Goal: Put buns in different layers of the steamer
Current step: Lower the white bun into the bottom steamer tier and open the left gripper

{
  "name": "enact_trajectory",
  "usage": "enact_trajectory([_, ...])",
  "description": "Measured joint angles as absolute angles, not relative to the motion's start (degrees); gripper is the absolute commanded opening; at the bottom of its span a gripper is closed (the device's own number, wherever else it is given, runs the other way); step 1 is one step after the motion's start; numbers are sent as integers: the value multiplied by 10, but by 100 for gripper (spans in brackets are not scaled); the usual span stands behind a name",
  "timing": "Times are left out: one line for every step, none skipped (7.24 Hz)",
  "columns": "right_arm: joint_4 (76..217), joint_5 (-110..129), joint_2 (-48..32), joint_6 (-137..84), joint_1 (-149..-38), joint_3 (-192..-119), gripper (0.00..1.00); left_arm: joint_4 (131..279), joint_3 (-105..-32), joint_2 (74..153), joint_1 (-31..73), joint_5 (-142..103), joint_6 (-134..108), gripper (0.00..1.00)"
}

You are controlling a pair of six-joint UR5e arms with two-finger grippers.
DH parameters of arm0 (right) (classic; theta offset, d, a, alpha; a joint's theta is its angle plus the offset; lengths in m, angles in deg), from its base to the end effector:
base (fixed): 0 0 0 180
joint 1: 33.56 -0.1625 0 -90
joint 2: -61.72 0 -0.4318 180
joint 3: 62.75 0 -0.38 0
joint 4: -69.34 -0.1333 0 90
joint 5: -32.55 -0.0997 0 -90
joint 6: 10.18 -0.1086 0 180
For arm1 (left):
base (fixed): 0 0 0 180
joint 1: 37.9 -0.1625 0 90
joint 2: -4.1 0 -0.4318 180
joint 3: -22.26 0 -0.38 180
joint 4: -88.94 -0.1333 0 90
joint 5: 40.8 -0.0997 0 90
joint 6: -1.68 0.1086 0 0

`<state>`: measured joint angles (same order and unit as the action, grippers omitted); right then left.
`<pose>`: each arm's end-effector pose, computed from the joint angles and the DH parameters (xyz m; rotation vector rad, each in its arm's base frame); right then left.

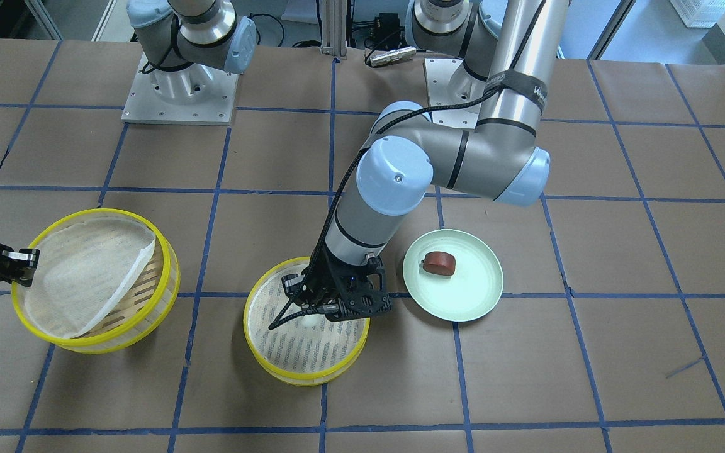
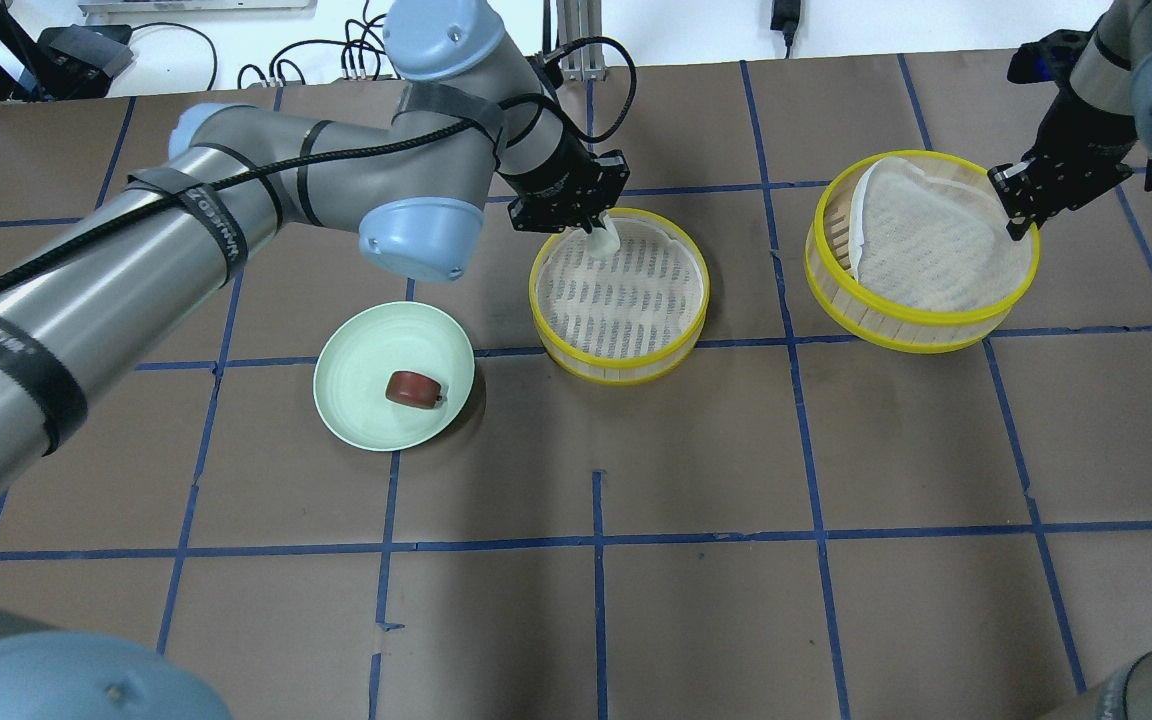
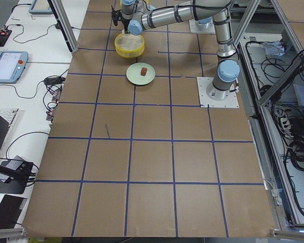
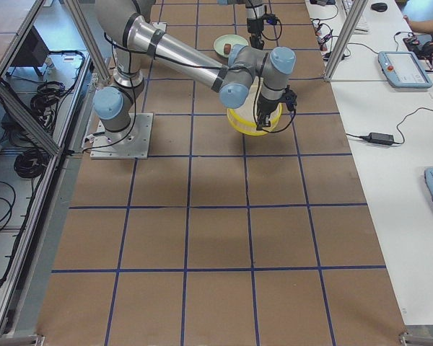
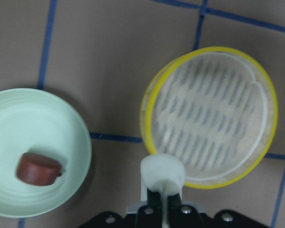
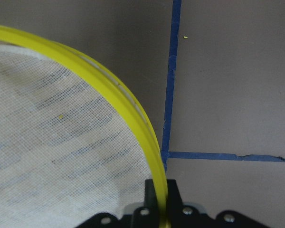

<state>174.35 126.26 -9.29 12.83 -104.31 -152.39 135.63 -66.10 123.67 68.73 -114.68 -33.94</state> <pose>-0.0764 -0.6017 0.3350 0.1049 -3.0996 -0.1276 -0.3491 -0.5977 0.2859 0.4044 -2.7388 0.1630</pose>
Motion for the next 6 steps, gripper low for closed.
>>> enact_trajectory([1743,1263,-93,129,-1043,-1524,9,1343,-664,1249,689,-1146,-346,100])
enact_trajectory([1743,1263,-94,129,-1043,-1523,9,1338,-667,1253,689,-1146,-348,100])
enact_trajectory([1744,1263,-94,129,-1043,-1523,9,1337,-670,1254,690,-1146,-348,100])
enact_trajectory([1744,1263,-94,129,-1043,-1523,9,1337,-672,1254,690,-1147,-348,100])
enact_trajectory([1744,1263,-94,129,-1043,-1523,9,1337,-672,1252,690,-1150,-343,100])
enact_trajectory([1744,1263,-94,129,-1043,-1523,9,1338,-671,1245,690,-1162,-325,100])
